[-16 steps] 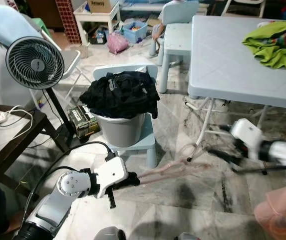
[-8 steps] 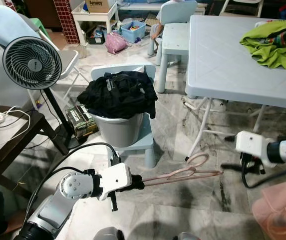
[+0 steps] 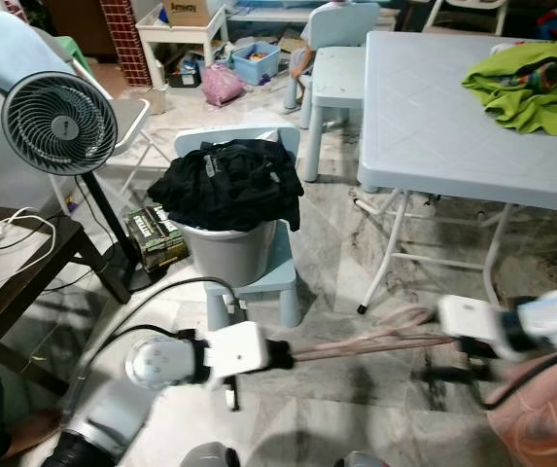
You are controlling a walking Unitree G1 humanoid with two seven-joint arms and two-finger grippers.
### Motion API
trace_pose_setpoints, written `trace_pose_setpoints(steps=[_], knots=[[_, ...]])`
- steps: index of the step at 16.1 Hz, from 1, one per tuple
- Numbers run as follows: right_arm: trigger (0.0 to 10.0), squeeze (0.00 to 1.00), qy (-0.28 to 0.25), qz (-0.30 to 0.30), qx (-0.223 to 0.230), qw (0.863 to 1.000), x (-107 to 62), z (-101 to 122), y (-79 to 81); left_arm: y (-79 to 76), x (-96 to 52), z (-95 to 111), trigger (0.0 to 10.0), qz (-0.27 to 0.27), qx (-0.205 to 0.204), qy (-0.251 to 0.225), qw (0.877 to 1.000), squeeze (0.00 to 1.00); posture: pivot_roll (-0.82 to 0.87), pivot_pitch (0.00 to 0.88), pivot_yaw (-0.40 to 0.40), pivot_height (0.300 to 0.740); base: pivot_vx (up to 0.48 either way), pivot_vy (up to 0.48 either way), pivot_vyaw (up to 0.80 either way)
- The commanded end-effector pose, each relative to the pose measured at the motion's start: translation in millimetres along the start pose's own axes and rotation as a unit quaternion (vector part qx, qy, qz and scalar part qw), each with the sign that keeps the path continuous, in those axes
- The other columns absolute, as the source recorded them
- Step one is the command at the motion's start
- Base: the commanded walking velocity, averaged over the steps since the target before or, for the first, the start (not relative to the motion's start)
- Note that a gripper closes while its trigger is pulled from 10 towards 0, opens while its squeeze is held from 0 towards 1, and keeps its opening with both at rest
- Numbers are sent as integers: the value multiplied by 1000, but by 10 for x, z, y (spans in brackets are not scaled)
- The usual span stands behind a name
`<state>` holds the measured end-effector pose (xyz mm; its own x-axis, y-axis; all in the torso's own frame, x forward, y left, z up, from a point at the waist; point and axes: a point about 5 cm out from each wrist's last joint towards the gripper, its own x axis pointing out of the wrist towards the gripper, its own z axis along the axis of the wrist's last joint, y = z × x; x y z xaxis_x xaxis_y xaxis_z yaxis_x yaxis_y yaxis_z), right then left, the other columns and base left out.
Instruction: Hang hanger
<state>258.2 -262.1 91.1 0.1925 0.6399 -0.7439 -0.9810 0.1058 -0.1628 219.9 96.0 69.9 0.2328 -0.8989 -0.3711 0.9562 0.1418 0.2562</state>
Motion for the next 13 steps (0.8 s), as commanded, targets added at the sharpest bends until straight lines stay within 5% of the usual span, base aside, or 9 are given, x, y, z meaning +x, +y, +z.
trace_pose_setpoints(steps=[1, 2, 3, 4, 13], knots=[[10000, 0, -11, -19, -17, 1000, -12, 55, -48, 29, -3, 9, 10000, 1, 14, 4, 1000, 0, -17, 8, 11, 740, 0, 0, 0], [10000, 0, -16, -25, -19, 999, 27, 57, -46, 31, 11, 19, 10000, 1, 15, 2, 1000, 0, -18, 8, 10, 740, 0, 0, 0], [6471, 0, -20, -24, -18, 999, 52, 52, -36, 32, 23, 25, 10000, 1, 16, 1, 1000, 0, -19, 8, 9, 740, 0, 0, 0], [0, 0, -19, -14, -12, 1000, 79, 28, -3, 30, 41, 34, 10000, -1, 17, 0, 1000, 0, -20, 9, 6, 740, 0, 0, 0], [0, 0, 52, -48, -82, 994, 59, -38, -149, 7, 96, 80, 10000, -6, 18, -5, 1000, 0, -23, 10, 1, 740, 0, 0, 0]])
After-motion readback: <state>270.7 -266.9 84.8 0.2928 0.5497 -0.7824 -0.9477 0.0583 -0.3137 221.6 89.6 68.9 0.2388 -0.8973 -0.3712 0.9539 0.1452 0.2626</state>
